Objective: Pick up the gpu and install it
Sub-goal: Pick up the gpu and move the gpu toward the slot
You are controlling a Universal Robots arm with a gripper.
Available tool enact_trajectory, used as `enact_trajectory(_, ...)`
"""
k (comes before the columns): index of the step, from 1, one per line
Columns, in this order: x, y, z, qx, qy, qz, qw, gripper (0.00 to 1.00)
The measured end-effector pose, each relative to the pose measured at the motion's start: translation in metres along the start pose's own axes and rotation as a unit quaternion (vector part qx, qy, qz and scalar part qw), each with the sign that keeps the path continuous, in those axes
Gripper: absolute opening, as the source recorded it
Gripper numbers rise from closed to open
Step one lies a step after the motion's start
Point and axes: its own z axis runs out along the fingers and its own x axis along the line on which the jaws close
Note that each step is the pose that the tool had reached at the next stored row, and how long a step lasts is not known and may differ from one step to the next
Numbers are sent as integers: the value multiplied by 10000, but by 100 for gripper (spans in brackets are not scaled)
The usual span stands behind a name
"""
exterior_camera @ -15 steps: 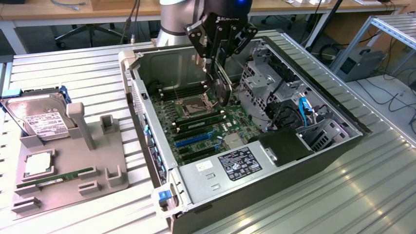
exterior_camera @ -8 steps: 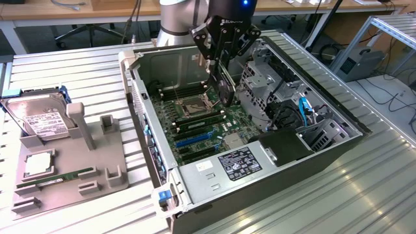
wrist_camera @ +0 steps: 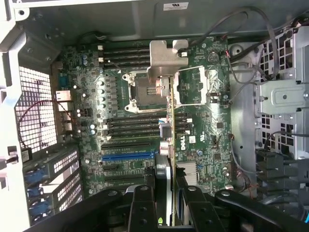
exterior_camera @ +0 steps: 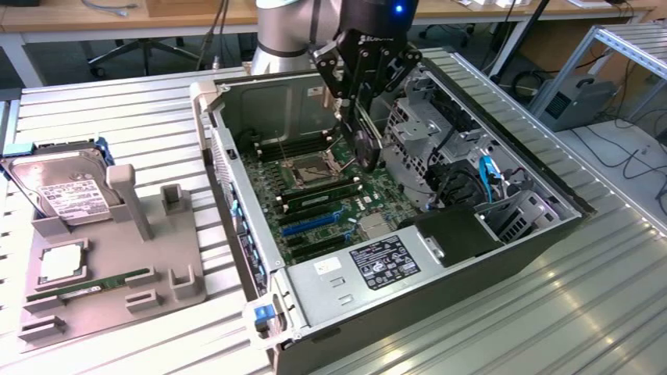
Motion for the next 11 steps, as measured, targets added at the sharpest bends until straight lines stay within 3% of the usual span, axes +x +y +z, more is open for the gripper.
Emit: enact_trajectory(11,-63,5,43,5,0,0,10000,27)
